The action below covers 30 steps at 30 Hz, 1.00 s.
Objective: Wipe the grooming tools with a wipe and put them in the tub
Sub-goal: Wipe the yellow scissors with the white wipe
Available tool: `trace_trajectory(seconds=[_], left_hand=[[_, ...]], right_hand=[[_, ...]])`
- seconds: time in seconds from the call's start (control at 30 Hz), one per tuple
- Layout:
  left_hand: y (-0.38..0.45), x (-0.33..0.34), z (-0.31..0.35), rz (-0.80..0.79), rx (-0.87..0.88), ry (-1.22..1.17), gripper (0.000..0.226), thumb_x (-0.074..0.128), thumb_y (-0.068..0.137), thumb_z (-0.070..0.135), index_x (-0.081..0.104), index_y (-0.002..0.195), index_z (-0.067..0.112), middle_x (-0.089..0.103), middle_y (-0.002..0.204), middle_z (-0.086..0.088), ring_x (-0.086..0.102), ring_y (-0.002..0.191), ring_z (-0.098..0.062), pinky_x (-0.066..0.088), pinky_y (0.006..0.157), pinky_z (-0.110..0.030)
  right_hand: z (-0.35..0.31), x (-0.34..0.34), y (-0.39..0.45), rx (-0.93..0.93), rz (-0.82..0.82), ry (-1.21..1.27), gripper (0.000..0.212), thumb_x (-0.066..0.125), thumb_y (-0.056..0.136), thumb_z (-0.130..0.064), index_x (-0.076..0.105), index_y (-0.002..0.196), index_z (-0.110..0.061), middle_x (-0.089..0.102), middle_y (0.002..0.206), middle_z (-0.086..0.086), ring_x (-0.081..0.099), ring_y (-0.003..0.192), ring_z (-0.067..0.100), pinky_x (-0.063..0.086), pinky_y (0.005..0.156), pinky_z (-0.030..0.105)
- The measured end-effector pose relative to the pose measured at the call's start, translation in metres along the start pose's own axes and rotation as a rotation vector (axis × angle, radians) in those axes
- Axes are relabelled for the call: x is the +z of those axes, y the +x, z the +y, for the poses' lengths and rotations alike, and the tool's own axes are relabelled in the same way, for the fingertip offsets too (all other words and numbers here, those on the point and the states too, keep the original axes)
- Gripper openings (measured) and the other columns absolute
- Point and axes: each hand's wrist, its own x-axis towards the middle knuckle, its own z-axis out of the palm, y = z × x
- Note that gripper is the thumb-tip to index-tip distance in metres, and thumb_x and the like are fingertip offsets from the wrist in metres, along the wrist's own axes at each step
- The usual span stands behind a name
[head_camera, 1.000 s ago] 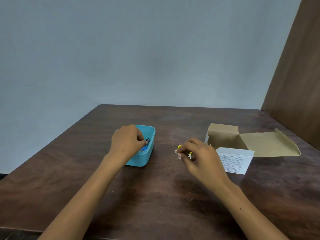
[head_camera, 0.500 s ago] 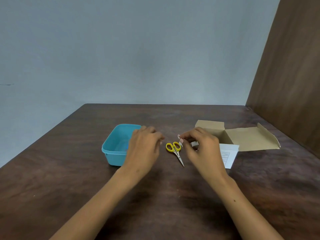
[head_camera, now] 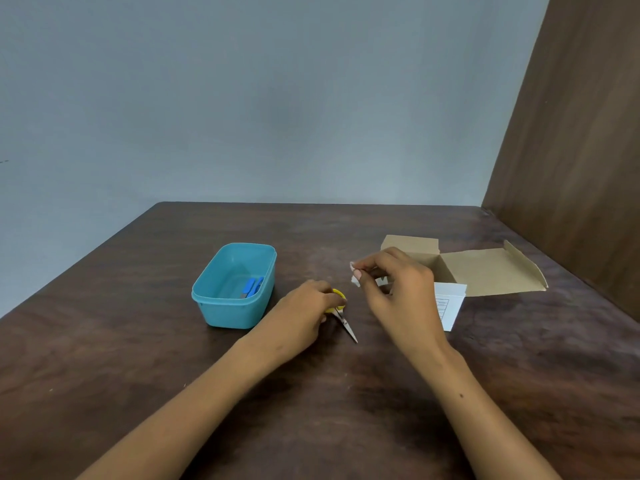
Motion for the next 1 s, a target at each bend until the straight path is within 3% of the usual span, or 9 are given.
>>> trace_trajectory(seconds=[0.1,0.2,0.27,0.43,0.53,0.63,0.8,1.0], left_hand=[[-0.002,-0.006,-0.004,0.037,-0.021,-0.014,0.036,0.063,0.086,0.012,0.062,0.12,0.024,0.055,0.119,0.0,0.046,0.114,-0.017,0.042,0.091,-0.029],[-0.002,-0.008,-0.008,-0.053,-0.013,-0.021,0.036,0.062,0.087,0.015,0.061,0.122,0.025,0.04,0.146,-0.001,0.033,0.136,-0.019,0.033,0.109,-0.034],[-0.003,-0.009,-0.009,-0.13,-0.029,-0.058,0.04,0.056,0.09,0.009,0.056,0.126,0.026,0.037,0.15,0.0,0.032,0.138,-0.019,0.032,0.111,-0.036],[-0.003,-0.016,-0.008,-0.176,-0.084,-0.083,0.038,0.06,0.089,0.016,0.054,0.126,0.026,0.051,0.125,0.0,0.05,0.107,-0.013,0.043,0.09,-0.025],[-0.006,-0.018,-0.008,-0.174,-0.127,-0.088,0.034,0.064,0.087,0.03,0.057,0.119,0.022,0.048,0.11,0.001,0.044,0.084,-0.006,0.038,0.073,-0.017],[-0.01,-0.019,-0.009,-0.14,-0.178,-0.124,0.033,0.07,0.079,0.041,0.058,0.103,0.022,0.041,0.095,0.007,0.042,0.074,-0.005,0.031,0.06,-0.012],[-0.013,-0.016,-0.005,-0.003,-0.305,-0.218,0.037,0.082,0.065,0.039,0.054,0.086,0.026,0.047,0.095,0.005,0.048,0.083,-0.01,0.035,0.061,-0.017],[-0.013,-0.017,-0.002,0.145,-0.412,-0.475,0.036,0.088,0.059,0.02,0.07,0.089,0.015,0.069,0.088,-0.001,0.067,0.072,-0.012,0.056,0.066,-0.023]], right_hand=[[-0.001,0.001,-0.001,0.003,-0.018,0.0,0.008,0.071,0.079,-0.003,0.069,0.075,-0.01,0.063,0.076,-0.001,0.058,0.074,0.008,0.039,0.057,0.003],[-0.001,0.001,-0.001,0.014,-0.034,-0.008,0.006,0.07,0.08,-0.005,0.07,0.077,-0.01,0.065,0.077,-0.001,0.06,0.073,0.009,0.041,0.057,0.006],[-0.002,0.001,-0.002,0.02,-0.038,-0.022,0.006,0.07,0.081,-0.007,0.069,0.076,-0.011,0.067,0.076,-0.003,0.06,0.072,0.008,0.041,0.056,0.006],[-0.007,0.0,-0.003,0.063,-0.065,-0.008,0.01,0.068,0.081,-0.006,0.069,0.074,-0.013,0.07,0.074,-0.008,0.06,0.077,0.004,0.037,0.054,0.002],[-0.006,0.0,-0.004,0.097,-0.094,0.008,0.012,0.067,0.081,-0.005,0.07,0.076,-0.015,0.07,0.075,-0.01,0.062,0.079,-0.001,0.041,0.056,0.004],[-0.005,0.0,-0.004,0.106,-0.102,0.004,0.01,0.067,0.082,-0.006,0.07,0.079,-0.015,0.072,0.076,-0.008,0.064,0.078,0.002,0.047,0.058,0.008],[-0.004,0.003,-0.005,0.099,-0.083,0.024,0.012,0.067,0.08,-0.001,0.069,0.082,-0.013,0.071,0.076,-0.006,0.066,0.074,0.006,0.052,0.062,0.014],[-0.003,0.003,-0.003,0.005,-0.079,-0.041,0.015,0.064,0.082,0.003,0.065,0.081,-0.011,0.07,0.08,-0.003,0.059,0.08,0.007,0.045,0.06,0.009]])
